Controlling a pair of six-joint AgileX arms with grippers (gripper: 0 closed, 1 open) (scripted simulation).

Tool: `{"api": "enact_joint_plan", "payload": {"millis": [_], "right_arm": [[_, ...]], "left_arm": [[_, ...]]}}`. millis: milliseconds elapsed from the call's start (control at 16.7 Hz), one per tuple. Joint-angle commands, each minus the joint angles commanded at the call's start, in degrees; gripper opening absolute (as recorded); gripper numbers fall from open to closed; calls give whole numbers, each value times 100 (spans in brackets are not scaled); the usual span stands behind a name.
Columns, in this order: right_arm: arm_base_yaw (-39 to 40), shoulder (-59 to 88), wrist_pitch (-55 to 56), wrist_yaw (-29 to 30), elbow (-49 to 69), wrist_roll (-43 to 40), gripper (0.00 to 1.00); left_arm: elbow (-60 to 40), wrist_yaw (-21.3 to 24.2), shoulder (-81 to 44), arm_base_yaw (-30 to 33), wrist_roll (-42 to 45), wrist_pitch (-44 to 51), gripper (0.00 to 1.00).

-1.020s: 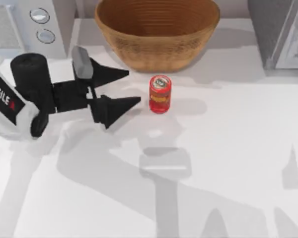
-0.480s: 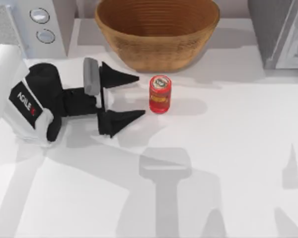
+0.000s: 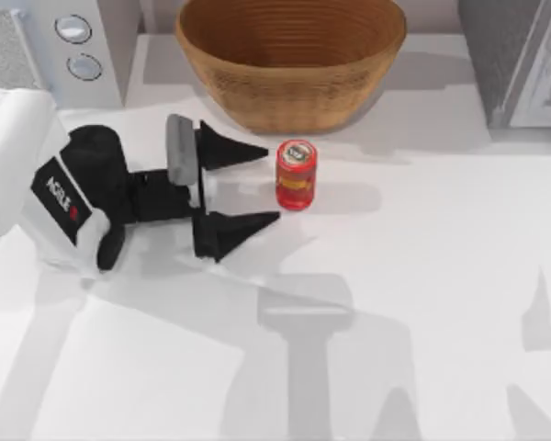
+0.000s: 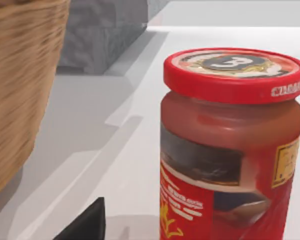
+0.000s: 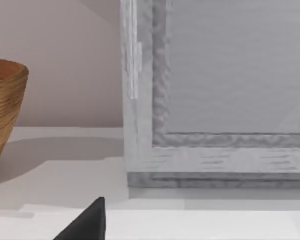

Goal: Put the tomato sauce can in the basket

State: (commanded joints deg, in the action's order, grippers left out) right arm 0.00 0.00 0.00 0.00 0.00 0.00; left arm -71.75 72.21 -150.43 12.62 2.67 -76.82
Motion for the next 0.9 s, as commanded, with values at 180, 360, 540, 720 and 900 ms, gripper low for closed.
{"api": "enact_joint_plan", "payload": {"millis": [180, 360, 540, 720, 900], "right_arm": [[0, 0, 0, 0, 0, 0, 100], [0, 0, 0, 0, 0, 0, 100], [0, 0, 0, 0, 0, 0, 100], [0, 0, 0, 0, 0, 0, 100], [0, 0, 0, 0, 0, 0, 100]], "left_arm": [[21, -254, -70, 247, -35, -126, 100], [-154, -485, -91, 482, -13, 52, 100], [-641, -641, -147, 665, -33, 444, 100], [-823, -687, -169, 678, -45, 609, 100], [-823, -687, -169, 678, -45, 609, 100]]}}
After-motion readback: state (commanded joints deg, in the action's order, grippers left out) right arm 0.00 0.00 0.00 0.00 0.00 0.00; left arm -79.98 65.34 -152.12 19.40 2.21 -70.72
